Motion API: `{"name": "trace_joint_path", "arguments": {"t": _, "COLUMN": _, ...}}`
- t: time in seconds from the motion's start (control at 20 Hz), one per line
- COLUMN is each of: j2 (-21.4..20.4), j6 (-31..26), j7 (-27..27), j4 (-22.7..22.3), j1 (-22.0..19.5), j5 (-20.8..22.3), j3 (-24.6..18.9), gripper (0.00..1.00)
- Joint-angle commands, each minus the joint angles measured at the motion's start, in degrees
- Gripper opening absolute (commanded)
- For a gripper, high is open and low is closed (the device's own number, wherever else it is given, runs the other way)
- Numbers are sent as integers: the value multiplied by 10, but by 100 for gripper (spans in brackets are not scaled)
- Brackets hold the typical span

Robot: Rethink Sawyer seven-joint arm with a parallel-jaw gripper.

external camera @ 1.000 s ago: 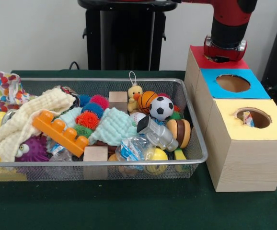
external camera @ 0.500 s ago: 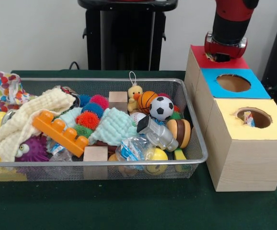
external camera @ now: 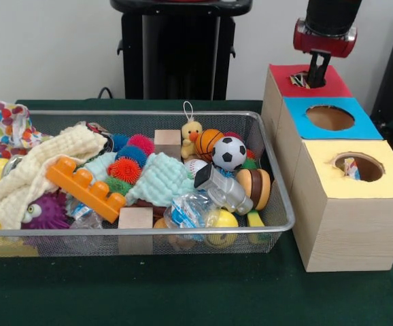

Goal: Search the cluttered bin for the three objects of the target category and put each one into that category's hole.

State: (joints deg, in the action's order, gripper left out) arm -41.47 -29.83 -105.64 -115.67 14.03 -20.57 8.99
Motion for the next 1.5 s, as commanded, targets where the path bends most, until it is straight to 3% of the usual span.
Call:
{"name": "trace_joint_path", "arguments": {"t": 0.05, "j2": -41, "j6": -97, "j7": -124, "j4": 49, "j1": -1, "j5": 8, "j3": 8, "gripper": 0}}
{"name": "trace_joint_path", "arguments": {"t": 0.7, "j2": -62, "j6": -109, "j7": -122, "j4": 46, "j1": 1, "j5": 11, "j3": 15, "gripper": 0}}
{"name": "trace_joint_path", "arguments": {"t": 1.1, "j2": -86, "j6": -144, "j7": -93, "j4": 44, "j1": -14, "j5": 29, "j3": 27, "gripper": 0}}
{"name": "trace_joint_path", "arguments": {"t": 1.5, "j2": -104, "j6": -129, "j7": -49, "j4": 17, "j1": -46, "j5": 39, "j3": 17, "gripper": 0}}
